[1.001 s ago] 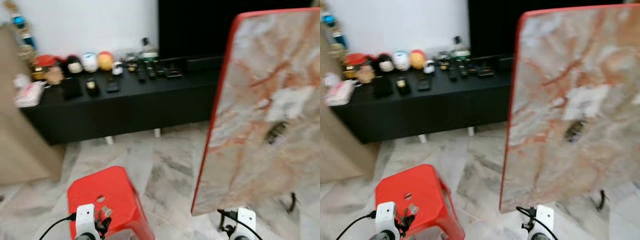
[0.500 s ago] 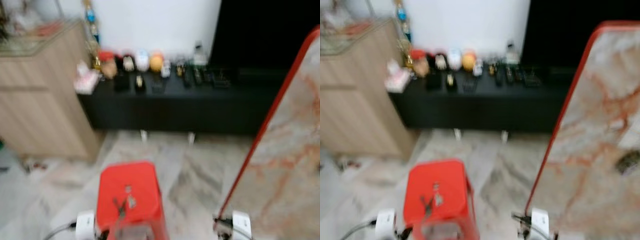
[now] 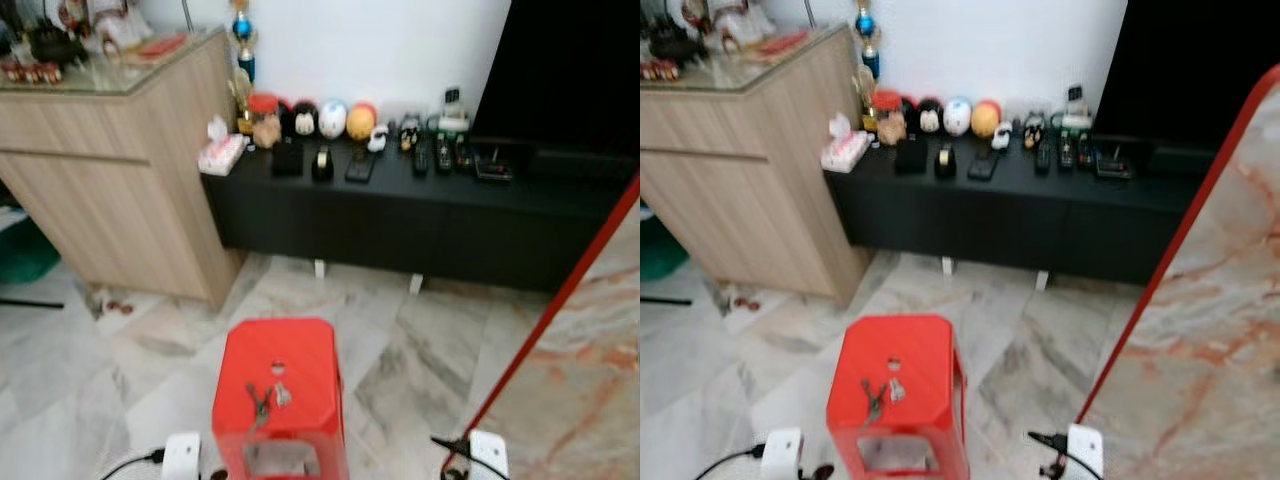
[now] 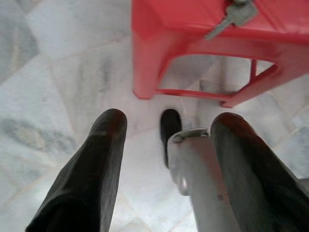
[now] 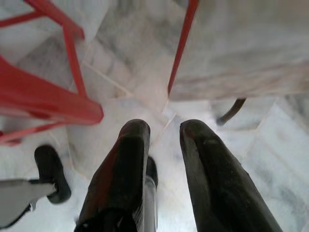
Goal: Hang keys on a hook
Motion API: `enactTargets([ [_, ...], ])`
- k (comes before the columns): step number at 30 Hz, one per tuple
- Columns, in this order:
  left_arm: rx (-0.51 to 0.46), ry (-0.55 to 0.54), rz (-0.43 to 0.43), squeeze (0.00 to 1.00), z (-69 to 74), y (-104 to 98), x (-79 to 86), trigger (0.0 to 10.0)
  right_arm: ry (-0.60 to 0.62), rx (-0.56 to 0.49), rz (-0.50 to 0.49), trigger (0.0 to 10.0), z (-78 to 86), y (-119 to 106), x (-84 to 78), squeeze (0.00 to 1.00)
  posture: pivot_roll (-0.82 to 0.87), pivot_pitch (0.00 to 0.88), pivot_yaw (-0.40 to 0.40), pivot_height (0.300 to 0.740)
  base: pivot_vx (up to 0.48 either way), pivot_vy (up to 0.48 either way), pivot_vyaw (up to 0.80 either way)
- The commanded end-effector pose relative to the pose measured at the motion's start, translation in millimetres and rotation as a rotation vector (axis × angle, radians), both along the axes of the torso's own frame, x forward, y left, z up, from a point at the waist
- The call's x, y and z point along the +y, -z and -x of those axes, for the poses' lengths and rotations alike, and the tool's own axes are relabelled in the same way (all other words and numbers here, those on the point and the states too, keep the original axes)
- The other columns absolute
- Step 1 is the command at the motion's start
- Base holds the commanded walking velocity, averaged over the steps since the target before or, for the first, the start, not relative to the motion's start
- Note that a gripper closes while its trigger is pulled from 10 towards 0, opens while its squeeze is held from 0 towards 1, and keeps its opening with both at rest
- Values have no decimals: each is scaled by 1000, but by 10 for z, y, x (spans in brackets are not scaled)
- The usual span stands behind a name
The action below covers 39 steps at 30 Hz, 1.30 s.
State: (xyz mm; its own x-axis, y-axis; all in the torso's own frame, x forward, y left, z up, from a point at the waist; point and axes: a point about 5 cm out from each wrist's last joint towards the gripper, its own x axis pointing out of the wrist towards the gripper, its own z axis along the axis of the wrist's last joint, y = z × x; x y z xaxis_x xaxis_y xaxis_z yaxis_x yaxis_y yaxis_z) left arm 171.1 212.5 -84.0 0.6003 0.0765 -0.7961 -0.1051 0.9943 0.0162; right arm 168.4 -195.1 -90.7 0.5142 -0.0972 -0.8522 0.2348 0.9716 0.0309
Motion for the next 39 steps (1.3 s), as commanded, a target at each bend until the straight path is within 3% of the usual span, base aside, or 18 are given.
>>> enactTargets([
  [1,10,3,-11,0,-10,-9,43,10000,-2,-6,-11,10000,-30,-8,38,0,-31,0,-31,740,0,0,0],
  [9,8,11,-13,0,-50,-30,65,10000,15,-9,-27,10000,-45,-11,60,0,-49,0,-23,740,0,0,0],
  [13,17,83,-19,0,-71,-29,8,10000,-1,-17,-41,10000,-49,-10,98,0,-49,0,-23,740,0,282,0],
  [20,25,78,-27,0,-90,-30,-6,10000,-2,-17,-37,10000,-55,-12,93,0,-31,0,-34,740,0,453,0],
  [29,21,87,-5,0,-151,-27,-175,10000,-11,-24,-41,10000,-83,-23,114,0,-33,9,-30,740,0,365,0],
  [39,31,87,-9,0,-129,-19,-153,10000,-11,-24,-37,10000,-87,-24,121,0,-30,15,-28,740,0,368,0],
])
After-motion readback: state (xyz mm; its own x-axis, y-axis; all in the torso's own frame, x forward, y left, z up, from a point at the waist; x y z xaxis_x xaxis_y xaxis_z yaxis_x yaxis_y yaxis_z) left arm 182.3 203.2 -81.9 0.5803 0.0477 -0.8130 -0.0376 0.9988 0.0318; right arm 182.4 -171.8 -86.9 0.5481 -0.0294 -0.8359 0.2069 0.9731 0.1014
